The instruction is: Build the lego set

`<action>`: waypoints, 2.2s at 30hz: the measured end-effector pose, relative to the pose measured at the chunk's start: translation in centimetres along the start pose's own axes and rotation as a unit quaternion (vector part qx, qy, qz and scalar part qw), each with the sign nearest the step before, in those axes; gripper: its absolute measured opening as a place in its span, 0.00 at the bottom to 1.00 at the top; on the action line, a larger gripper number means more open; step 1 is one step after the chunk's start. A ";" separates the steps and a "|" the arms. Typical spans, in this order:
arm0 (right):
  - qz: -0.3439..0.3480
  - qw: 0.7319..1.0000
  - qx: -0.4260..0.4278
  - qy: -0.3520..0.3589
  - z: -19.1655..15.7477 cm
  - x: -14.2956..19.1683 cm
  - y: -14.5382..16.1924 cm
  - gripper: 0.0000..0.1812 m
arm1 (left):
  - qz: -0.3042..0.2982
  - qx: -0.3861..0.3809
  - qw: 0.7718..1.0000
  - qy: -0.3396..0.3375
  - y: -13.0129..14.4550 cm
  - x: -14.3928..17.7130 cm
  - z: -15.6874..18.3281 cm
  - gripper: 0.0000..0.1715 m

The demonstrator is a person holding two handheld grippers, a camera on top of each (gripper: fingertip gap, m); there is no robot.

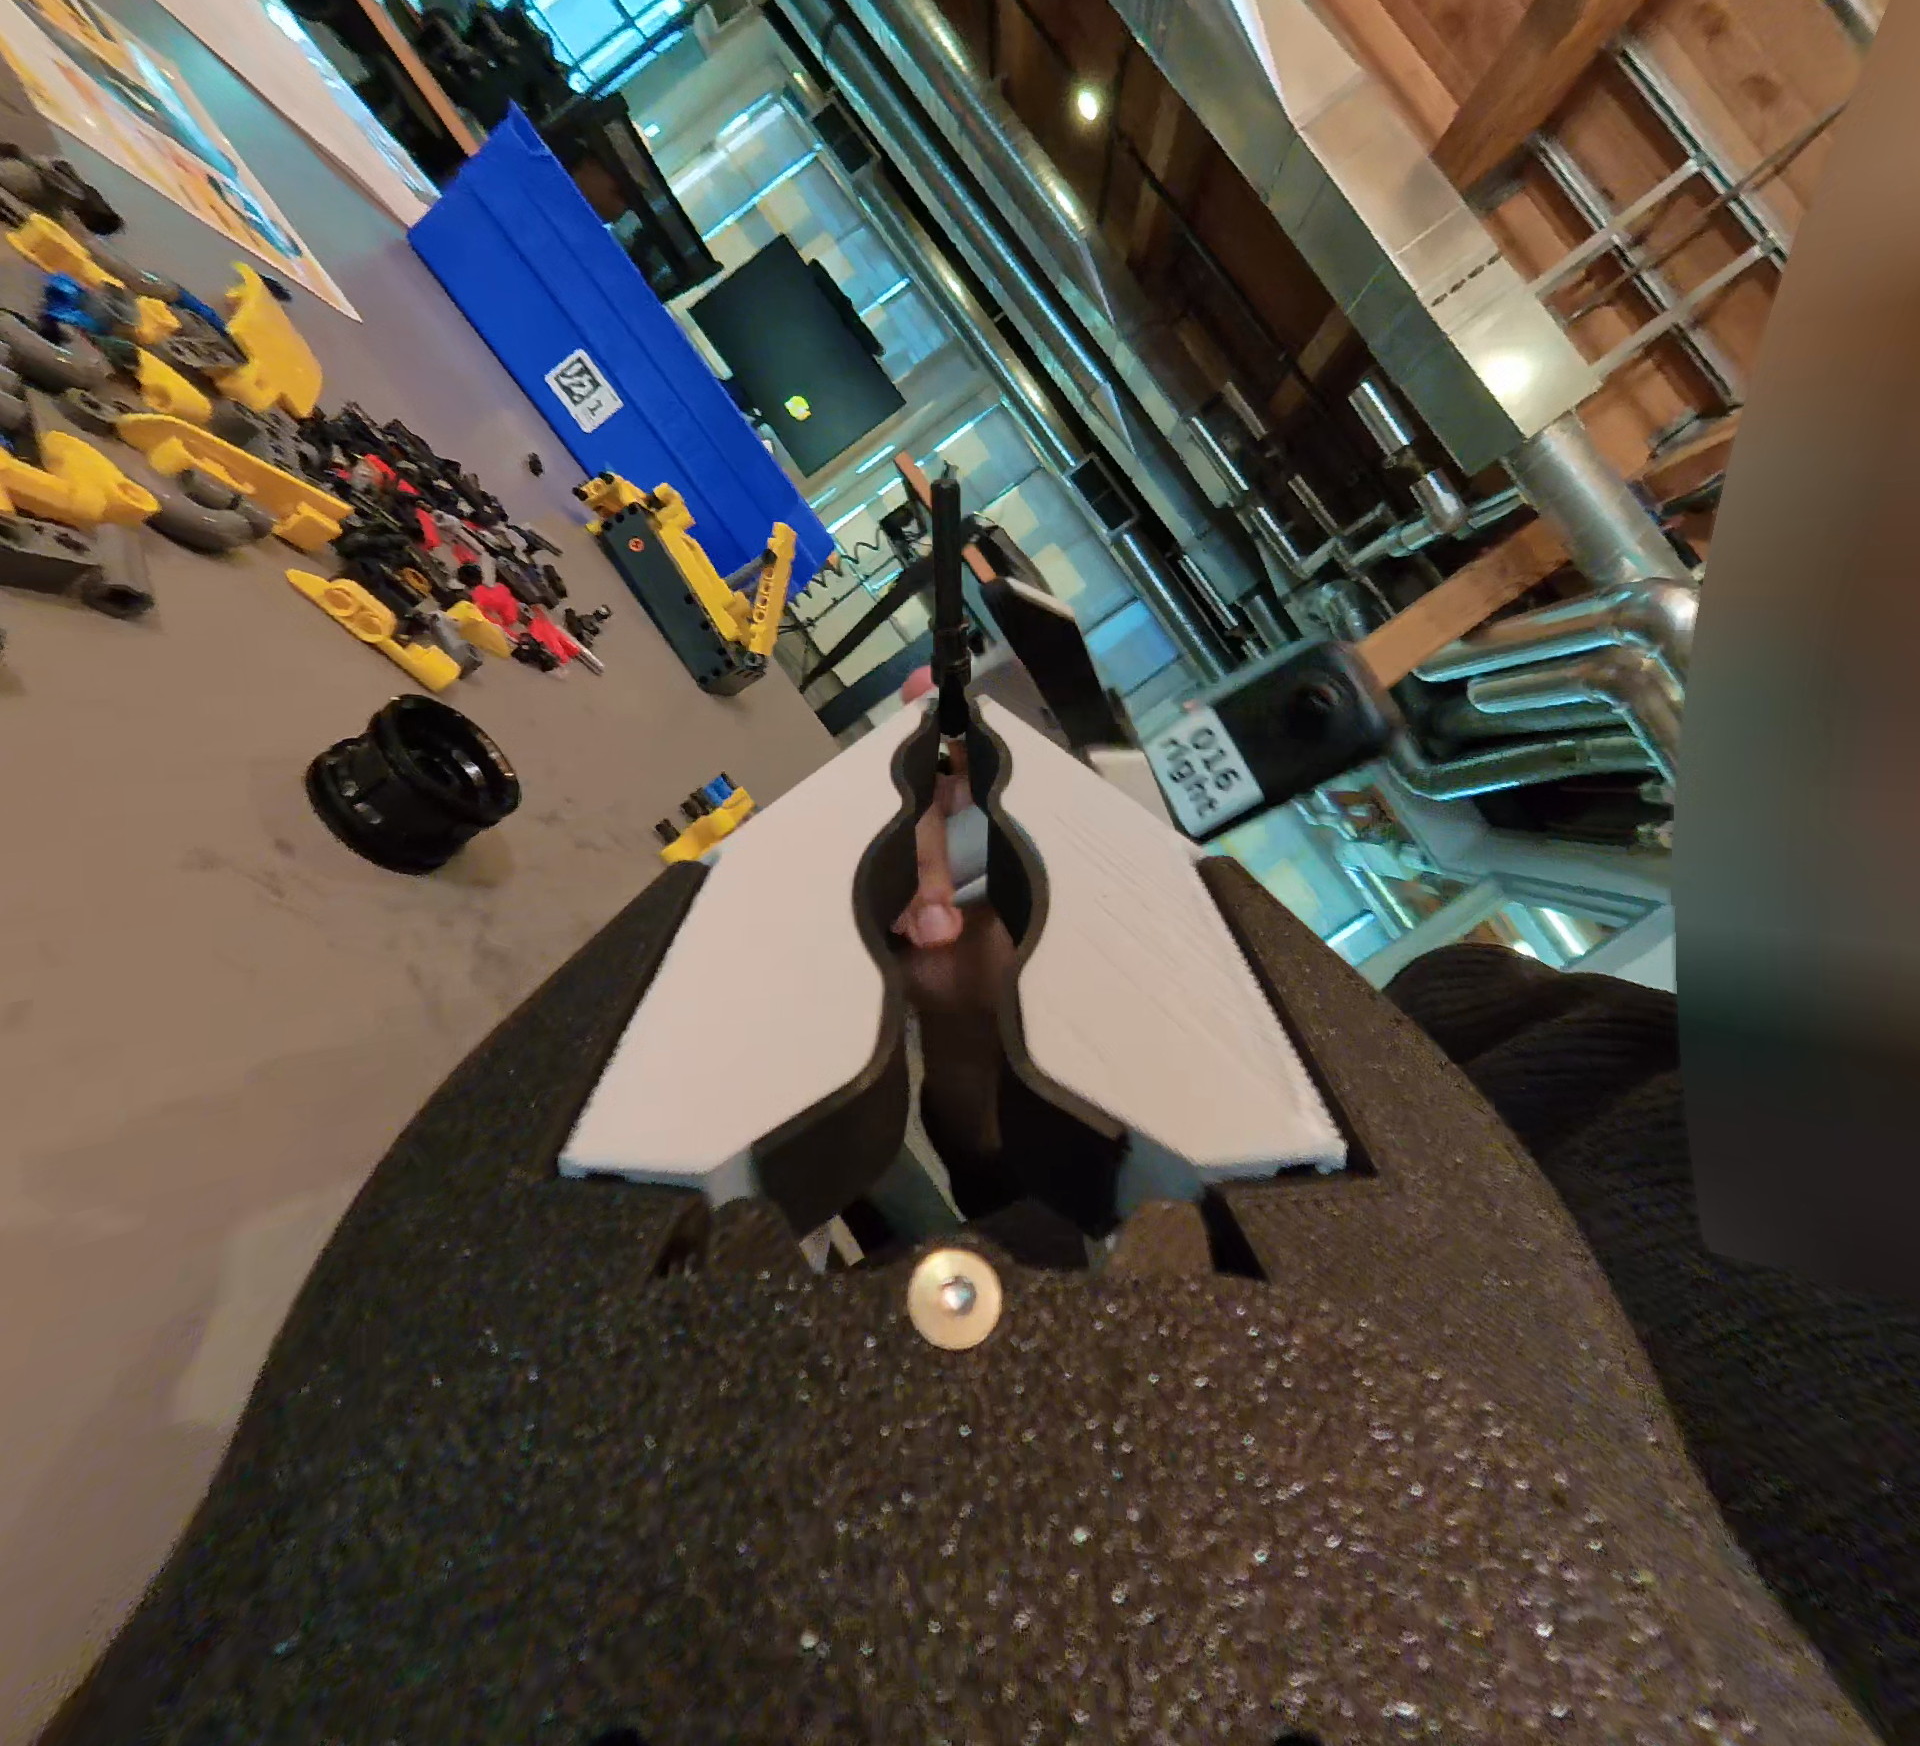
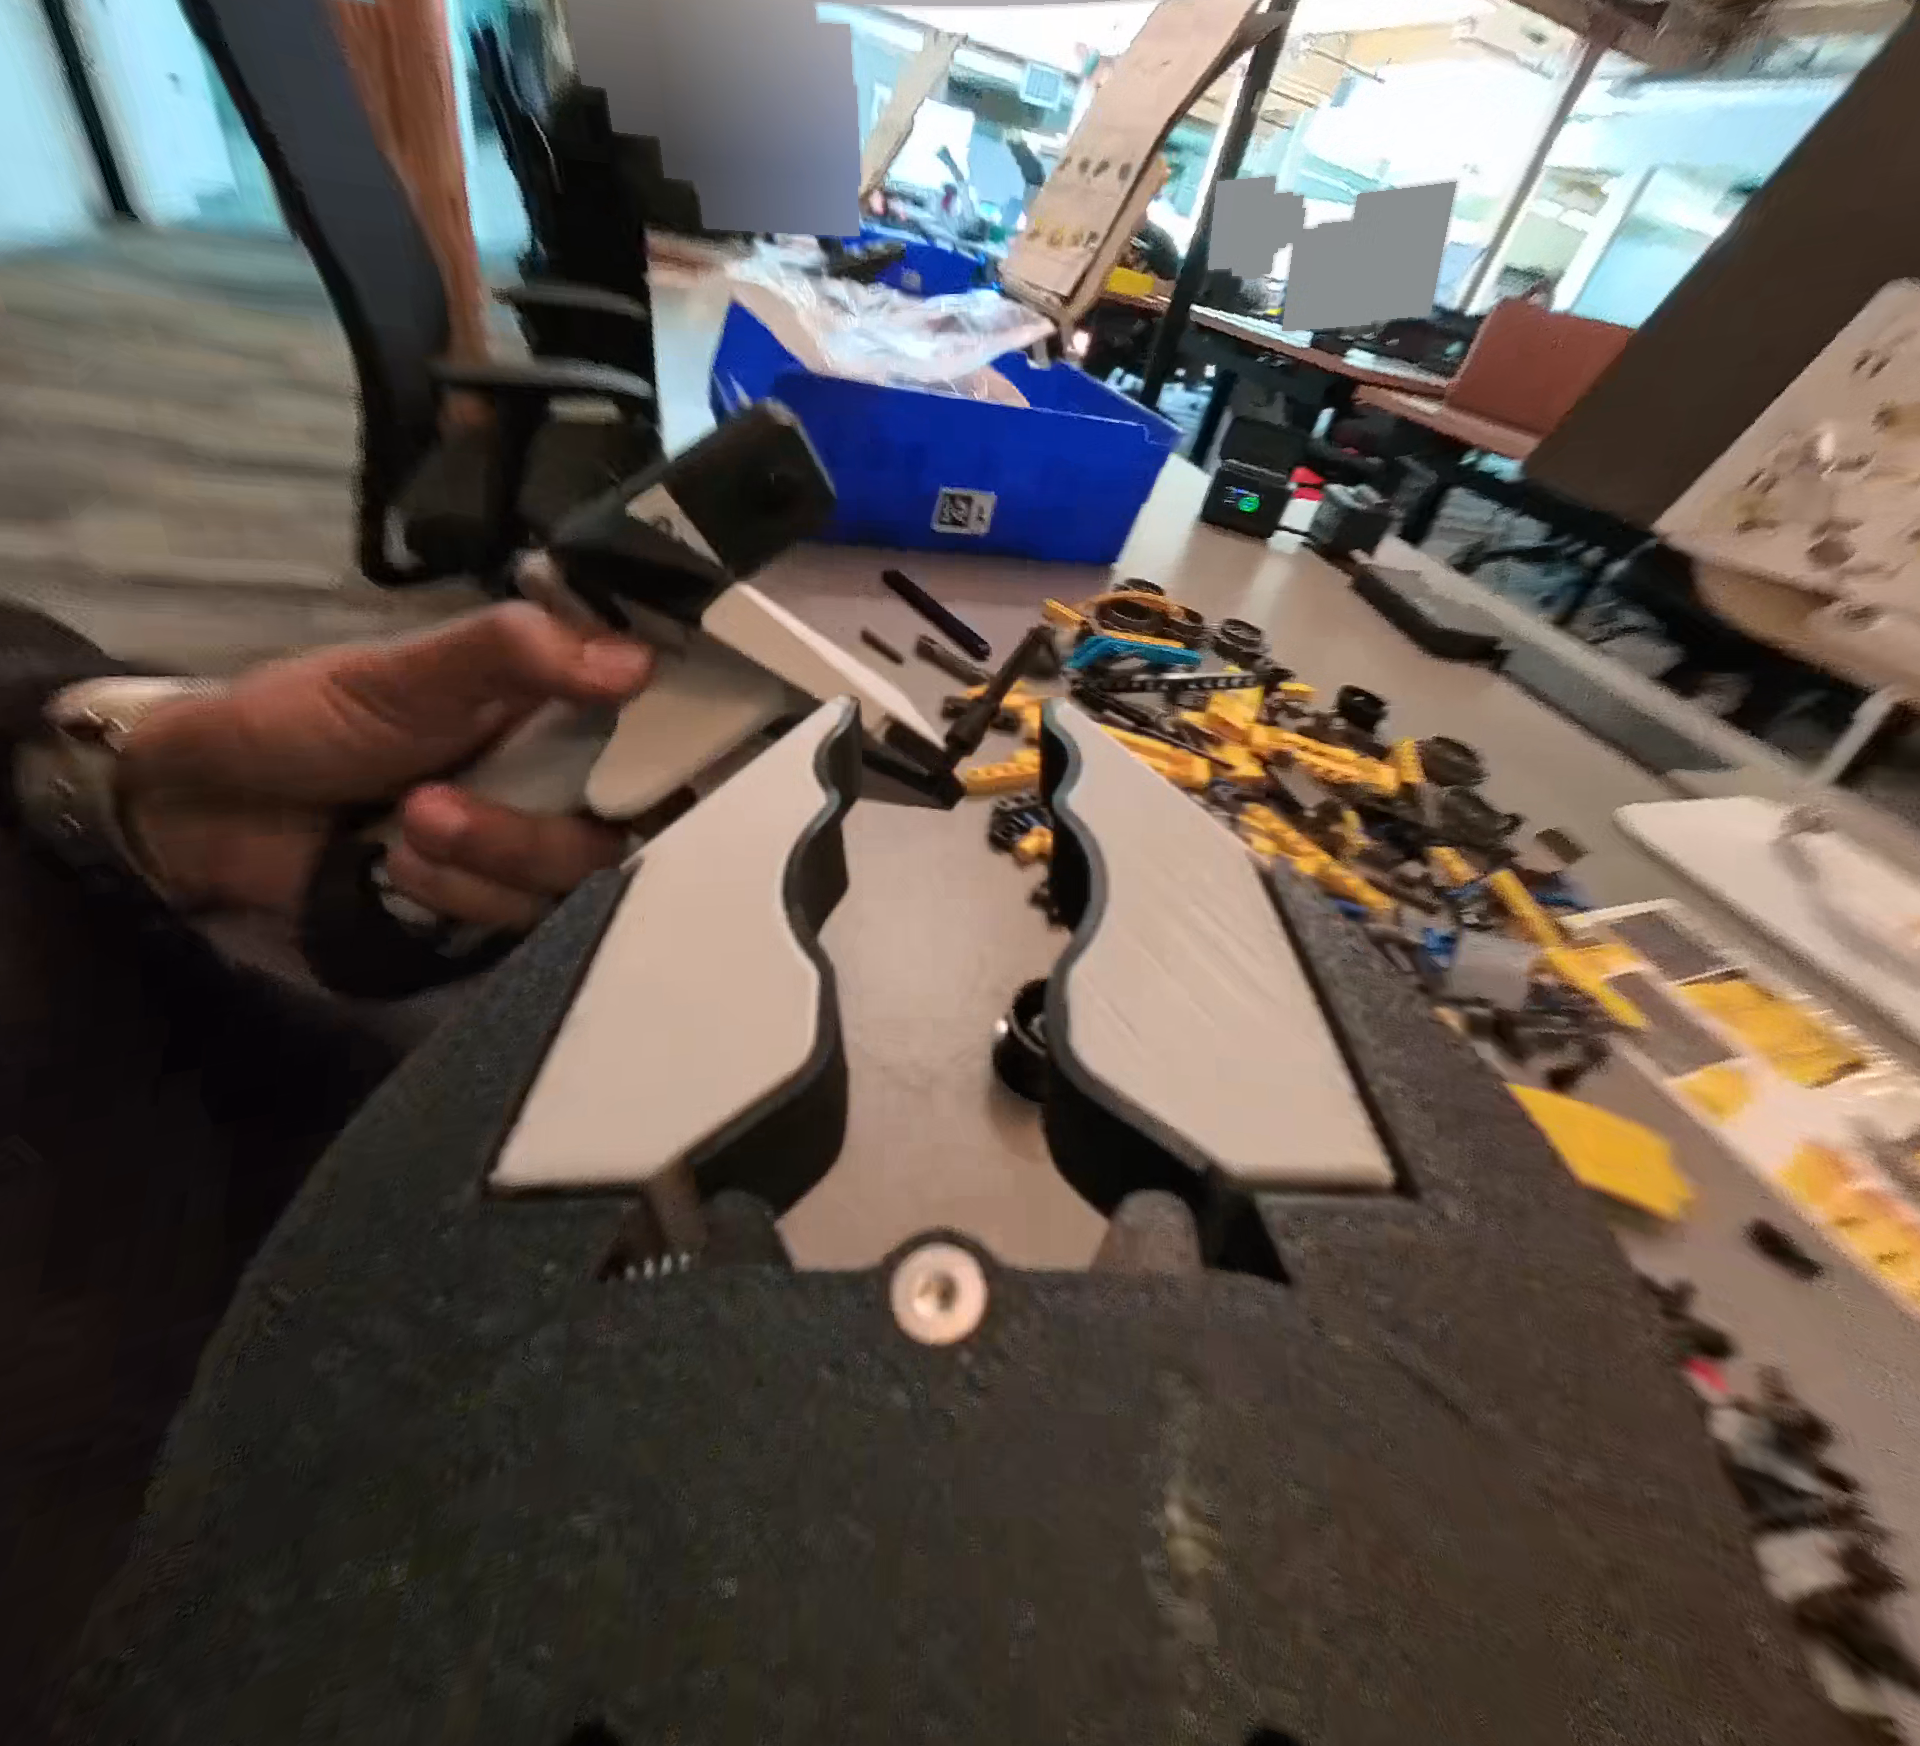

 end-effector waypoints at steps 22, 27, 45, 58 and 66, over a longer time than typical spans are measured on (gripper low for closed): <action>0.006 0.969 -0.222 -0.112 2.6 -0.4 1.0 0.03 | -0.002 -0.111 0.993 -0.050 0.1 -0.8 1.0 0.14; -0.054 0.985 -0.155 -0.058 2.7 -0.1 1.8 0.03 | 0.022 -0.147 0.987 -0.062 -0.6 0.2 1.7 0.14; -0.097 0.989 -0.066 -0.093 -0.3 -1.8 0.9 0.03 | -0.016 -0.179 0.980 -0.082 -0.3 -0.3 2.7 0.02; -0.102 0.988 -0.068 -0.093 -0.1 -2.1 1.3 0.03 | -0.014 -0.182 0.979 -0.091 -0.3 -0.3 2.1 0.11; -0.104 0.988 -0.063 -0.099 -0.4 -2.3 1.3 0.03 | -0.024 -0.196 0.974 -0.114 -0.3 -0.4 2.0 0.09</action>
Point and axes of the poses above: each gripper's, where its closed fingertips meet, x back along the fingers, y out of its underside, z = x × y across the jaws, the point moved 8 cm from there along x, back along the fingers, and after that the axes turned 8 degrees about -z, right-handed, at the moved point
